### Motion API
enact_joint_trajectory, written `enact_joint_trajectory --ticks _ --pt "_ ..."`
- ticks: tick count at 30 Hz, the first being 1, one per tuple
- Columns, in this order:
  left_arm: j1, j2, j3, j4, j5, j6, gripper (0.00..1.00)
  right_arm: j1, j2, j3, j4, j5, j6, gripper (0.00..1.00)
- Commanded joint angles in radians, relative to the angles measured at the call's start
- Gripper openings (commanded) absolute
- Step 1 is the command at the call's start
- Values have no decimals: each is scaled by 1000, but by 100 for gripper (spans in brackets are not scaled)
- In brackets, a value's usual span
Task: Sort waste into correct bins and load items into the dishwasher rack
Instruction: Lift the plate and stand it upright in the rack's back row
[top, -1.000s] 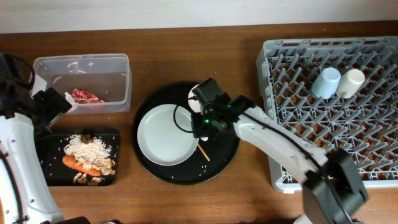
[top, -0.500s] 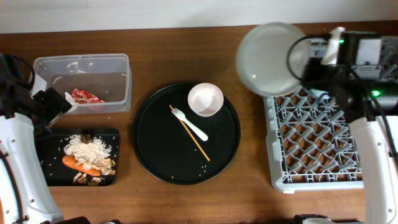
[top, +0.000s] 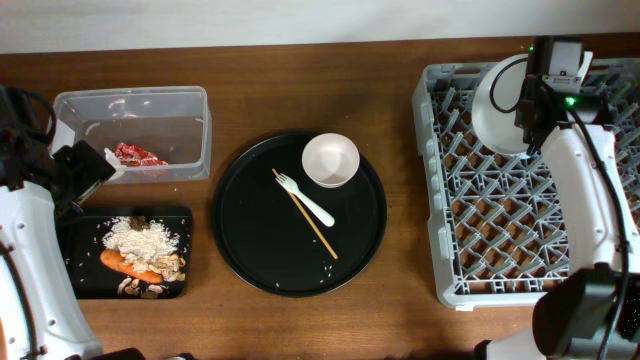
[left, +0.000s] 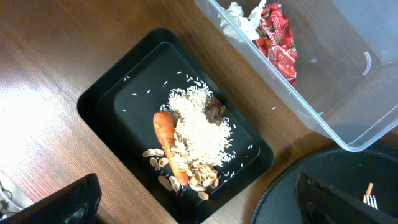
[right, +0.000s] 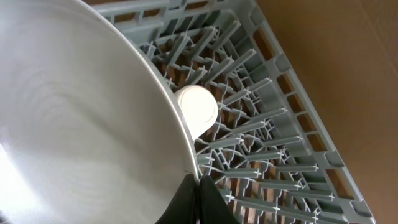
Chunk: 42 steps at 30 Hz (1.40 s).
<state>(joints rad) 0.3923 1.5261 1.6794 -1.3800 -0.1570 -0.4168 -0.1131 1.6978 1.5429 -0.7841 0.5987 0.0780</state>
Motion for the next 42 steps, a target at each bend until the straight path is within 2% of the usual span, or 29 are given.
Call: enact_joint_trajectory --ticks 1,8,9,13,14,15,16,19,21,22,24,26,27,30,32,36,42 --pt "4 -3 8 2 -4 -13 99 33 11 17 2 42 0 4" --pt "4 -3 8 2 -4 -13 99 111 11 15 -10 128 -22 4" --pt "4 -3 8 2 -4 -13 99 116 11 15 -15 128 -22 9" --pt "4 -3 8 2 -4 -13 99 190 10 19 -24 105 -22 55" --pt "4 -3 8 2 -4 -13 99 213 10 28 -35 104 -22 60" --pt "4 -3 8 2 -4 -13 99 259 9 58 -61 105 -22 61" --pt "4 -3 8 2 -4 -13 99 298 8 99 -94 105 -21 67" --pt "4 -3 8 2 -4 -13 99 314 8 161 -135 87 -18 69" --pt "4 -3 8 2 -4 -13 99 280 10 162 -152 -10 -18 66" --pt "4 -3 8 2 -4 -13 99 243 11 162 -155 -100 10 61" --pt "4 -3 8 2 -4 -13 99 192 11 162 -156 -231 25 60" --pt "4 -3 8 2 -4 -13 99 116 11 162 -198 -253 185 74" --pt "4 -3 8 2 -4 -13 99 61 11 162 -232 -316 255 75" --pt "4 -3 8 2 -4 -13 99 -61 11 159 -277 -591 309 75" --pt "4 -3 8 2 -4 -13 99 -132 11 139 -302 -677 370 77" --pt "4 -3 8 2 -4 -13 99 -170 11 5 -169 -816 377 77" --pt "4 -3 8 2 -4 -13 99 -169 59 -66 -68 -835 481 77"
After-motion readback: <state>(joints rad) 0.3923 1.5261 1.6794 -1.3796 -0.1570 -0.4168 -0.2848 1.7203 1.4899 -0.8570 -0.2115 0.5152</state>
